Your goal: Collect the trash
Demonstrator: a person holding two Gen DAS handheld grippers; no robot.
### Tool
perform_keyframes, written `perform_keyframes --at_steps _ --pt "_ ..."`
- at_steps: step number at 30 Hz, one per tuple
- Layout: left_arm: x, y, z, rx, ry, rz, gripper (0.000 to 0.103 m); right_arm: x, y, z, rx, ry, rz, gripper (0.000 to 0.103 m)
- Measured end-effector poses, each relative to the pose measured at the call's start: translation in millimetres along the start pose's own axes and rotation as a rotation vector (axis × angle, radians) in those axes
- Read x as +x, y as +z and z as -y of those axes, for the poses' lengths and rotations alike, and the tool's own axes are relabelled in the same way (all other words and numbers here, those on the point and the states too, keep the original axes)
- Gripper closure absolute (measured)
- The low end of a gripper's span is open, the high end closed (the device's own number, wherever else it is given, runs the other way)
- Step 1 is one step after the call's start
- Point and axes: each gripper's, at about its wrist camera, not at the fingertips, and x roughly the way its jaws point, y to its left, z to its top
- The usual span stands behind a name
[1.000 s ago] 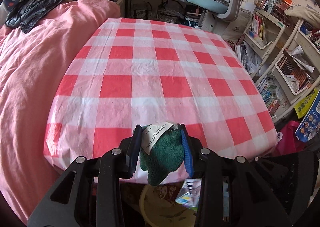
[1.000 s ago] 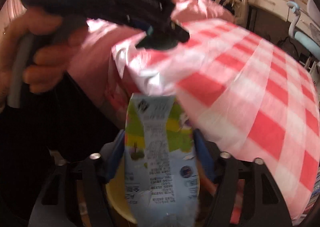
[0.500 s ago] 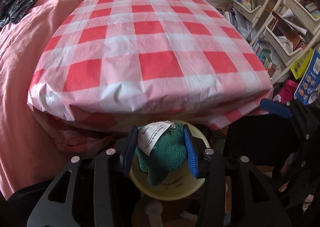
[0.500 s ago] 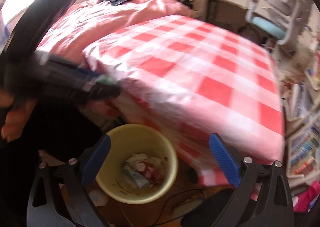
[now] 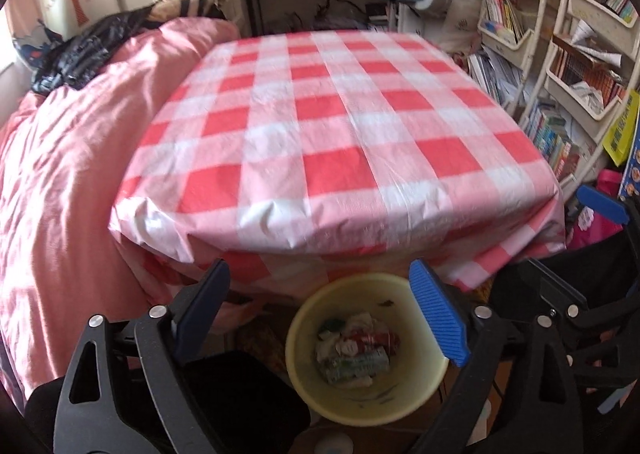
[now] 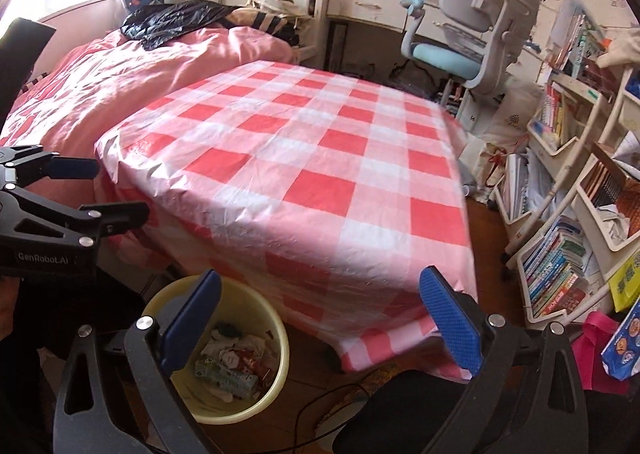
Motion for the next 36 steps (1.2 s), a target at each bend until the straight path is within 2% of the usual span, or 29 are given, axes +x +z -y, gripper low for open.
perform_keyframes --at_steps 3,6,13,21,29,36 --pt "-6.9 6.4 1.8 0.003 0.049 0.062 0.007 -2.2 1.7 3.1 0.022 -0.006 0.029 0.008" --pt "-11.6 11.9 5.5 0.029 0.105 0.107 0.007 -5.3 3.7 4.3 0.036 -0.023 0.070 0.008" --pt "-24.0 21.1 6.5 0.022 0.145 0.183 0.007 -11.1 8.4 8.7 0.072 -0.070 0.153 0.008" --pt "-40.3 25.7 4.4 -0.001 0.151 0.263 0.007 -18.8 12.9 10.0 0.084 -0.112 0.223 0.008" --pt "-48.4 25.9 -1.2 -0.032 0.152 0.318 0.007 -21.0 15.6 7.4 0.071 -0.123 0.244 0.008" --pt "-48.2 27.3 -10.1 -0.092 0.122 0.328 0.007 -23.2 15.4 9.1 0.075 -0.131 0.251 0.008"
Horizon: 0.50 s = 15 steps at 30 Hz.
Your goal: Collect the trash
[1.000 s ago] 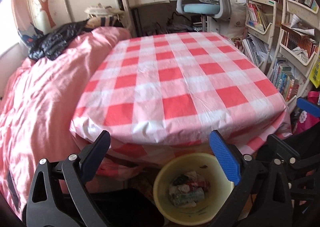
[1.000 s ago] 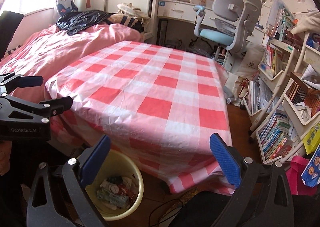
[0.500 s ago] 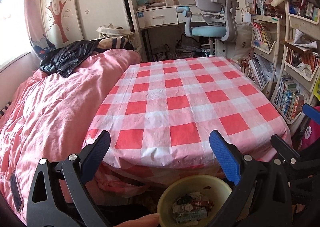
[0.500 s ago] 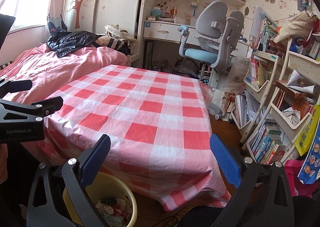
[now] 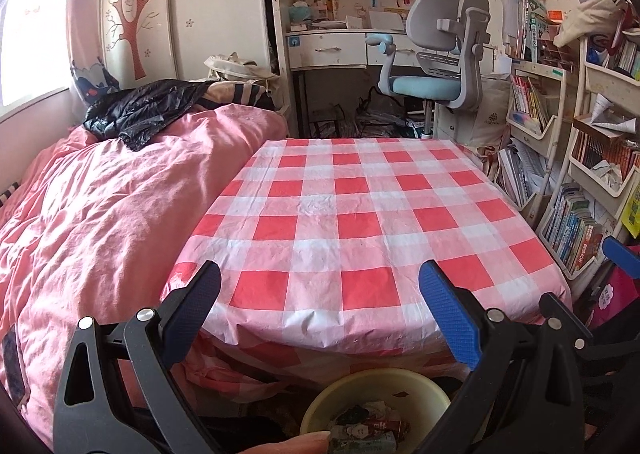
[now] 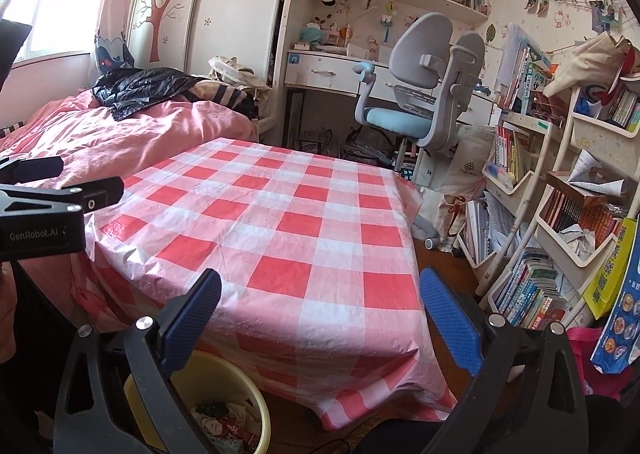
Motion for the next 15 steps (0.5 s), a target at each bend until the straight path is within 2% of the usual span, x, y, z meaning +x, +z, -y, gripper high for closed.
perform_keyframes --at_steps 15 --pt "-8.6 2.4 0.2 -0.006 0.006 0.046 0.007 -2.2 0.6 -1.0 -0.009 0.000 0.008 0.008"
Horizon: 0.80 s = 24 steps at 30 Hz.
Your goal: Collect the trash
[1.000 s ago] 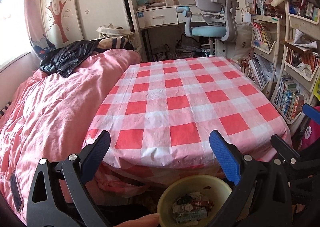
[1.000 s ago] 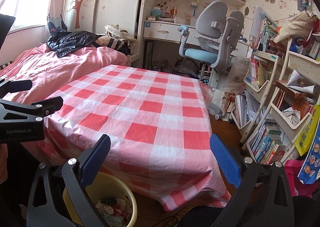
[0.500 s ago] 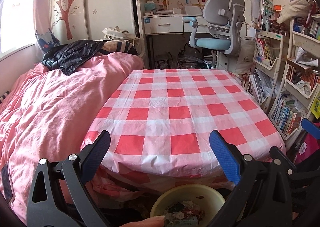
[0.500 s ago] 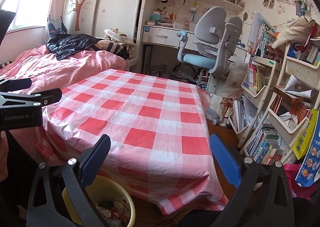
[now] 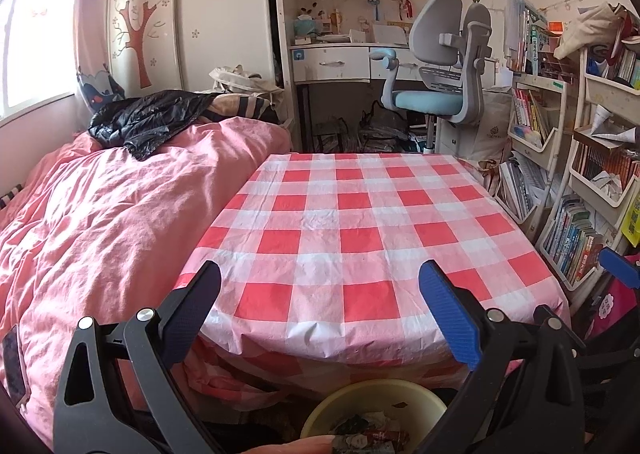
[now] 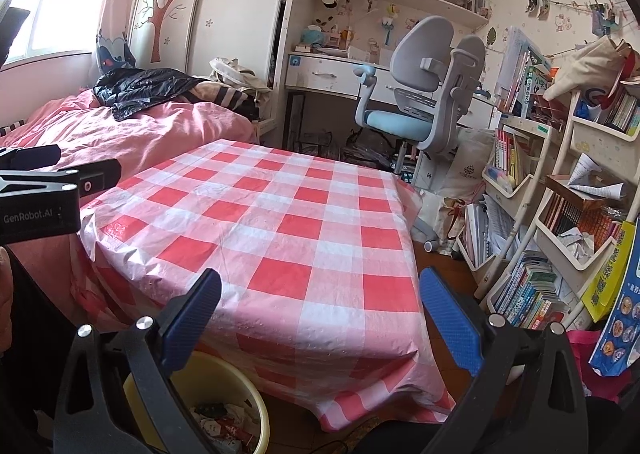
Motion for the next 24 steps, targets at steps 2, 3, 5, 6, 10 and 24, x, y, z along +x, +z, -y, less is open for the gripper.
perform_keyframes --at_steps 2,3,5,6,10,24 --pt "-1.0 0.9 1.0 0.000 -0.003 0.005 0.007 0.1 0.0 0.0 -0.001 0.001 -0.001 0.008" --pt "-1.6 1.3 1.5 0.000 -0.004 0.008 0.007 0.1 0.0 0.0 -0.001 0.002 -0.001 0.008" --pt "-2.3 2.0 2.2 -0.004 -0.008 0.010 0.007 0.4 0.5 -0.7 -0.004 0.004 -0.002 0.008" --pt "-2.2 2.2 1.9 -0.009 -0.013 0.009 0.007 0.4 0.7 -1.0 -0.004 0.006 -0.004 0.008" --pt "-2.8 1.2 -3.3 -0.052 -0.027 0.016 0.007 1.3 0.8 -2.6 -0.006 0.011 -0.007 0.008" --pt "9.3 -1.3 -9.1 -0.070 -0.013 -0.053 0.007 5.0 -2.2 -7.7 -0.017 0.019 -0.023 0.008"
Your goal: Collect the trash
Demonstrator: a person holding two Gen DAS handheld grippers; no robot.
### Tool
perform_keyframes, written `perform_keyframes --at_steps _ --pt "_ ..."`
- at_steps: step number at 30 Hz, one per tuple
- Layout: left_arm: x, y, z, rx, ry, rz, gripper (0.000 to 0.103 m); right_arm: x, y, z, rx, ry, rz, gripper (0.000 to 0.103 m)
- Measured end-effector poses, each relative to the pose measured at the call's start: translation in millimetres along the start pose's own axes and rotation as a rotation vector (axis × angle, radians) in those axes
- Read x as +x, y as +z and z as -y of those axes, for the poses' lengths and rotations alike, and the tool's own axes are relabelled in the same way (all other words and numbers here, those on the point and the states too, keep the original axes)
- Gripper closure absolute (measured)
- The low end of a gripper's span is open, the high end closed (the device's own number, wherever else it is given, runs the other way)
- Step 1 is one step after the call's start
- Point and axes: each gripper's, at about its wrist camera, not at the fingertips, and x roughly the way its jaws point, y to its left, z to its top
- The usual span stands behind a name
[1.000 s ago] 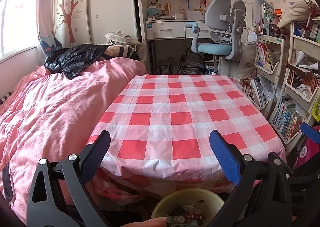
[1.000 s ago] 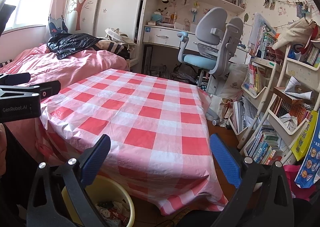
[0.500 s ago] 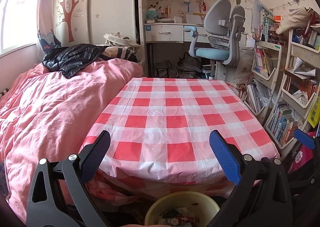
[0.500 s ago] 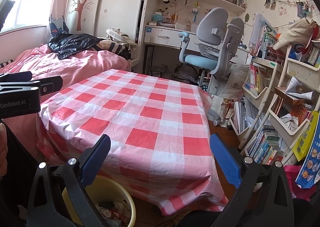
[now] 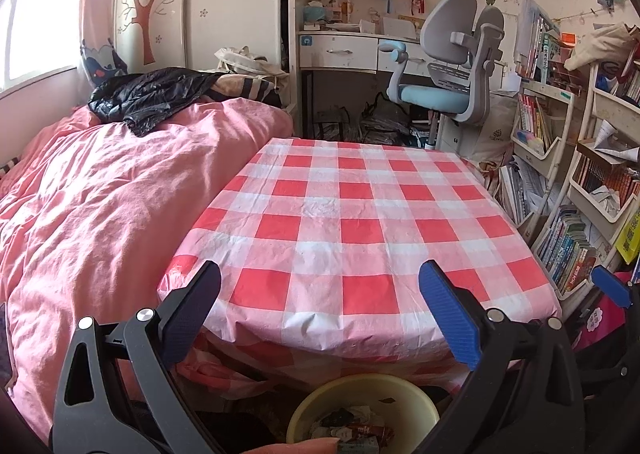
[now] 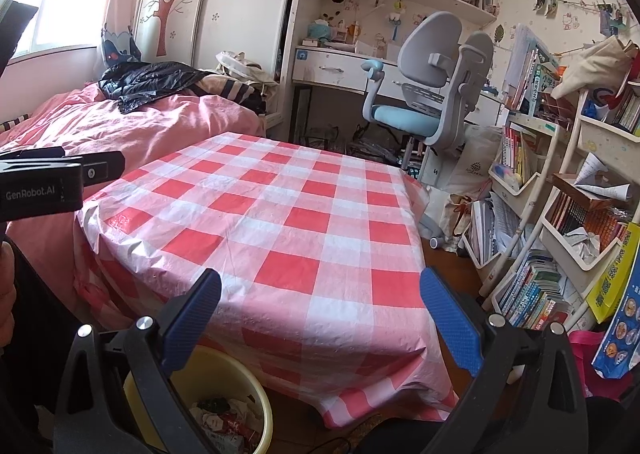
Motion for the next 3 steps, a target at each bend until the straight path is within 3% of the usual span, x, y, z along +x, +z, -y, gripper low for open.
perform_keyframes --at_steps 3 --pt "1.9 -0.2 -0.2 0.001 0.011 -0.009 0.007 1.0 -0.8 -1.0 -0.005 0.003 -0.006 0.008"
